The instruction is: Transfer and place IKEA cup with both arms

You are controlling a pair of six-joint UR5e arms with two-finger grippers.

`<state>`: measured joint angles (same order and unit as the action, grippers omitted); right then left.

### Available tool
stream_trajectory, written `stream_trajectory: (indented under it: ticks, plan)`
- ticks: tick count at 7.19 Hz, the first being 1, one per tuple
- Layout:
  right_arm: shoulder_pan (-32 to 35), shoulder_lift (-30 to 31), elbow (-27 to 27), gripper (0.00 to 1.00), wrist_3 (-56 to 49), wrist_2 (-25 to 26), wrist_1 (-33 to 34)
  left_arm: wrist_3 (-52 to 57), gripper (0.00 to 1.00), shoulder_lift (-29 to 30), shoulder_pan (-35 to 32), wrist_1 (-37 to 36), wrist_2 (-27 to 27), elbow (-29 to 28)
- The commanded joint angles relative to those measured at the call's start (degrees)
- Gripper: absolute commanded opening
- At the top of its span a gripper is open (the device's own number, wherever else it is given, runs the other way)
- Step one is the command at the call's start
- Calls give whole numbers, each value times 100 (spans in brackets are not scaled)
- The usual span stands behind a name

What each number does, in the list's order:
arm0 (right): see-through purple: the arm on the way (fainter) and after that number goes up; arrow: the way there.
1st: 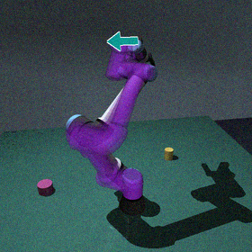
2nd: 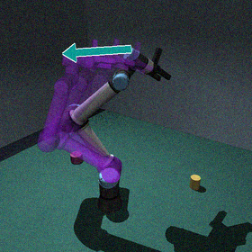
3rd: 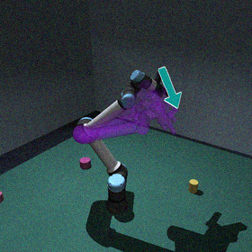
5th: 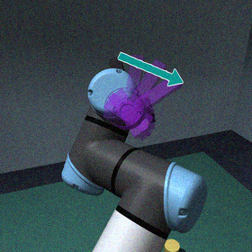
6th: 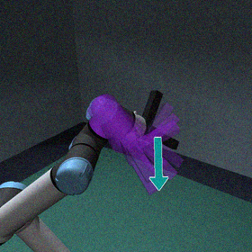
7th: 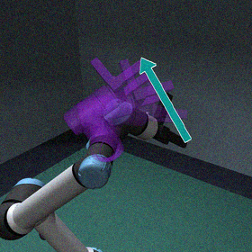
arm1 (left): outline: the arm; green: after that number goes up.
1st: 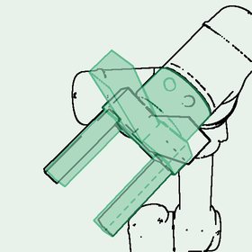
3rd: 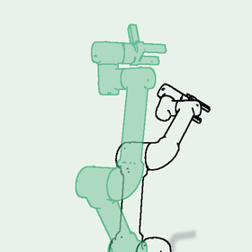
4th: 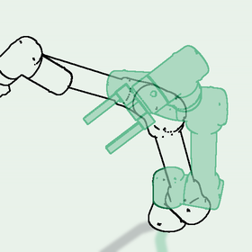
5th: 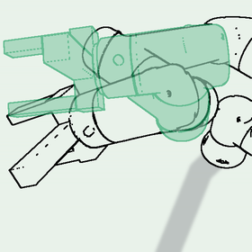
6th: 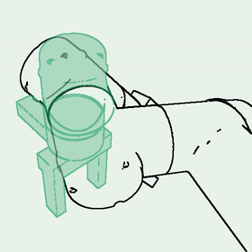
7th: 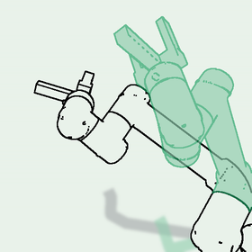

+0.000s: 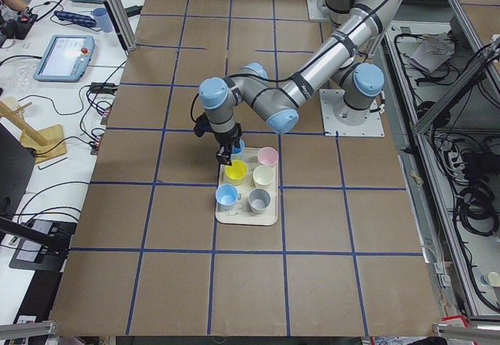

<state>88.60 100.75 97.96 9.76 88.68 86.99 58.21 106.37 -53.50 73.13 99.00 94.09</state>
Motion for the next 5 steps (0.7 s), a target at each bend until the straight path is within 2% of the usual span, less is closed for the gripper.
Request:
stream_trajectory:
  ticks: [1,2,5]
  plan:
    - [0,-3,-5,100,-9,0,2,-1249,100,-579,-946,1494,-29,-714]
    - [0,14,-23,100,-9,-44,20,-2225,100,-853,-1526,2042,-38,-926]
    - [0,6,-23,100,-9,-18,20,-4406,100,-1460,-2951,2188,-862,-805]
